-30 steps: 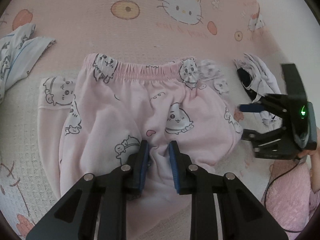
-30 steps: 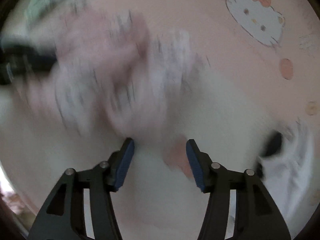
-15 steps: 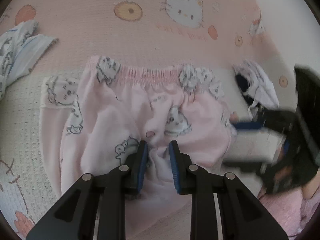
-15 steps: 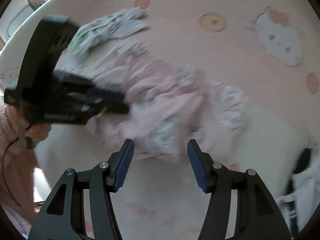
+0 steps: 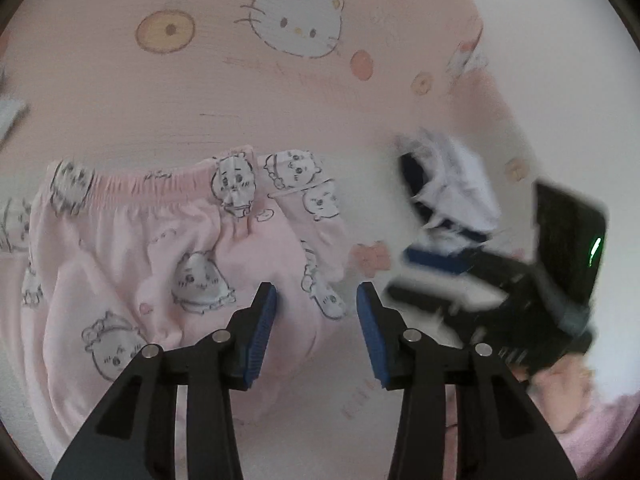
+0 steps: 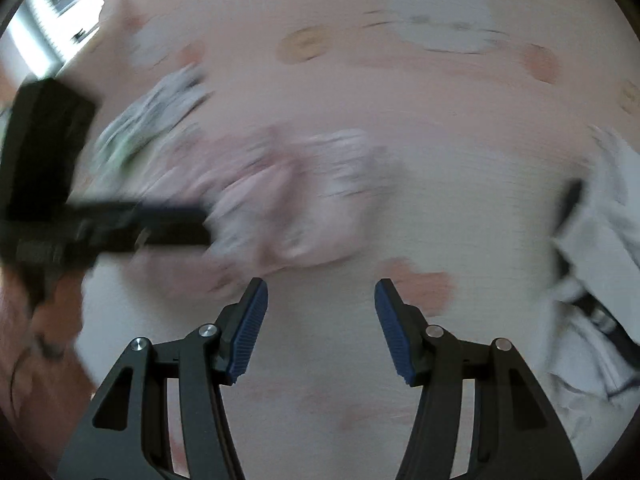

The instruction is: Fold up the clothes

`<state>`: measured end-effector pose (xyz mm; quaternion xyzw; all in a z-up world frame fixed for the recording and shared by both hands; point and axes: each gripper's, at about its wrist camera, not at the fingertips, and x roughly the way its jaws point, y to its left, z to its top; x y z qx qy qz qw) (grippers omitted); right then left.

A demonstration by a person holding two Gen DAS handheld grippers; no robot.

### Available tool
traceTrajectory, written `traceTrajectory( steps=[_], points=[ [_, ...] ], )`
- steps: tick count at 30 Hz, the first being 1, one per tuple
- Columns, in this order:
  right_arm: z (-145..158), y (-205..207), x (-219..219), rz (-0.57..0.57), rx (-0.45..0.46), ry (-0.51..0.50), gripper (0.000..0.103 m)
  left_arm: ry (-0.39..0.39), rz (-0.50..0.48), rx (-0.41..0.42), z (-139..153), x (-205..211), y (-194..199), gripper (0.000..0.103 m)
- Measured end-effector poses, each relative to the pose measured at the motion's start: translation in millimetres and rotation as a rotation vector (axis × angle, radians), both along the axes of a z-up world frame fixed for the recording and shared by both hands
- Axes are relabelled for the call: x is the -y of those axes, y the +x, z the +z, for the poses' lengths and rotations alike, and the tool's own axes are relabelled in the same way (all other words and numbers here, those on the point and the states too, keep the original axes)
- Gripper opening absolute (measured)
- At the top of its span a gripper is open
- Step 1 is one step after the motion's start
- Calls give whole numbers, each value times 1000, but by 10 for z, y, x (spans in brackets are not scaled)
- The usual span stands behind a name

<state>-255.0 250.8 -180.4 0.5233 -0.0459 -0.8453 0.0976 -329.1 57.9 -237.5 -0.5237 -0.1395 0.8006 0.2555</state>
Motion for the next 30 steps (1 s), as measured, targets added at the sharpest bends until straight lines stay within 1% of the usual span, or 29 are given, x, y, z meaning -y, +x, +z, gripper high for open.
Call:
traceTrajectory(
  steps=[2, 4, 7, 8, 11, 14, 16, 18, 20, 22, 25, 26, 28, 30],
  points=[
    [3, -43, -108, -71, -27, 37, 57, -122, 32, 1, -45, -108, -58, 44],
    [8, -70, -135, -99, -57, 48, 57, -213, 79, 13, -84, -151, -123, 44],
    [-1, -114, -66, -73, -56, 28, 57, -291, 116, 15, -102, -81, -98, 44],
    [-14, -138, -21, -56, -53, 26, 57, -308, 127, 15, -109, -47, -84, 44],
    [75, -194, 5, 3, -56, 4, 57, -281, 149, 11, -138, 173, -1, 46],
    [117, -433, 203, 86, -59, -3, 57, -191, 166, 24, -206, 458, 27, 45],
    [70, -573, 362, 157, -53, 45, 57, -149, 169, 26, -214, 555, 24, 44],
    [-31, -723, 507, 225, -27, 90, 57, -118, 181, 23, -201, 630, 13, 44],
    [-94, -758, 590, 285, 4, 93, 57, -59, 203, 19, -231, 735, 25, 44],
    [-144, -756, 653, 342, 32, 87, 57, 67, 238, 27, -298, 905, 45, 44],
    [-218, -754, 746, 427, 75, 78, 59, 341, 314, 95, -534, 1271, 82, 44],
    [-242, -753, 778, 455, 89, 75, 59, 418, 333, 116, -607, 1373, 89, 44],
    [-292, -751, 840, 512, 118, 69, 59, 469, 339, 138, -677, 1420, 68, 43],
    [-341, -749, 903, 568, 147, 62, 59, 448, 326, 143, -674, 1417, 48, 44]
  ],
)
